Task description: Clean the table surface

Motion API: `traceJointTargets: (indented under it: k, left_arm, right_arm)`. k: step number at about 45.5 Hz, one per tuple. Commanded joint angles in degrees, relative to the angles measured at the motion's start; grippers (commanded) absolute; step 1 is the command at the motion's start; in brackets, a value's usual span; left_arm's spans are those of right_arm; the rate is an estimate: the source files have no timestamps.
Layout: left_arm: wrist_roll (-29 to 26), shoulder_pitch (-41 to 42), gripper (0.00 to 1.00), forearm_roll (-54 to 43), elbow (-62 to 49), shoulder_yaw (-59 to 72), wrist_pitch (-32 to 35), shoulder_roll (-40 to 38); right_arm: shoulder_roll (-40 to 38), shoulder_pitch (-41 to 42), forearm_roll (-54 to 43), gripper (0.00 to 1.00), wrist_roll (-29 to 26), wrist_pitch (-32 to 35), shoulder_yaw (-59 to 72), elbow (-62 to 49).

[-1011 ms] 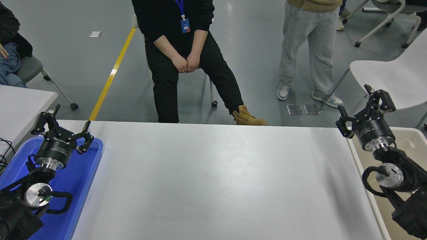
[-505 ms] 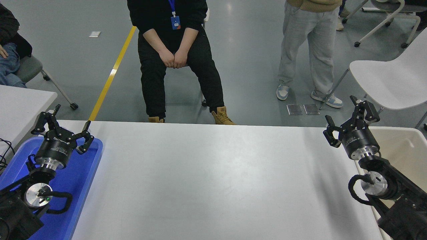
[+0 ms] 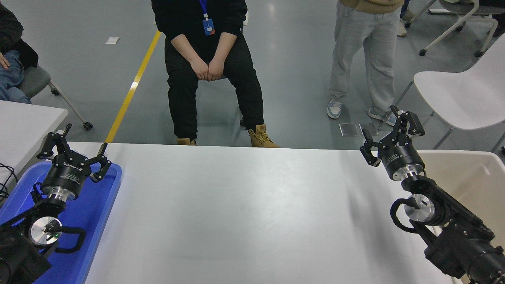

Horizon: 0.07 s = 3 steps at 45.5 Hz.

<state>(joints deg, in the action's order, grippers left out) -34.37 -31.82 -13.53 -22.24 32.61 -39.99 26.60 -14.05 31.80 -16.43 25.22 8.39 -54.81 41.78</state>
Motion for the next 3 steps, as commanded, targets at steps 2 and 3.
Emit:
traceJointTargets:
  k: [2,3]
  left_arm:
    - [0.0,0.0,1.0,-0.01,0.0,0.0,0.0,0.03]
    - [0.0,0.0,1.0,-0.01,0.0,0.0,0.0,0.03]
  right_arm:
    - [0.16,0.45,-0.01,0.99,0.01,0.13,0.14,-0.82]
    - [0.16,0.46,-0.01,0.99,0.01,0.13,0.14,-0.91]
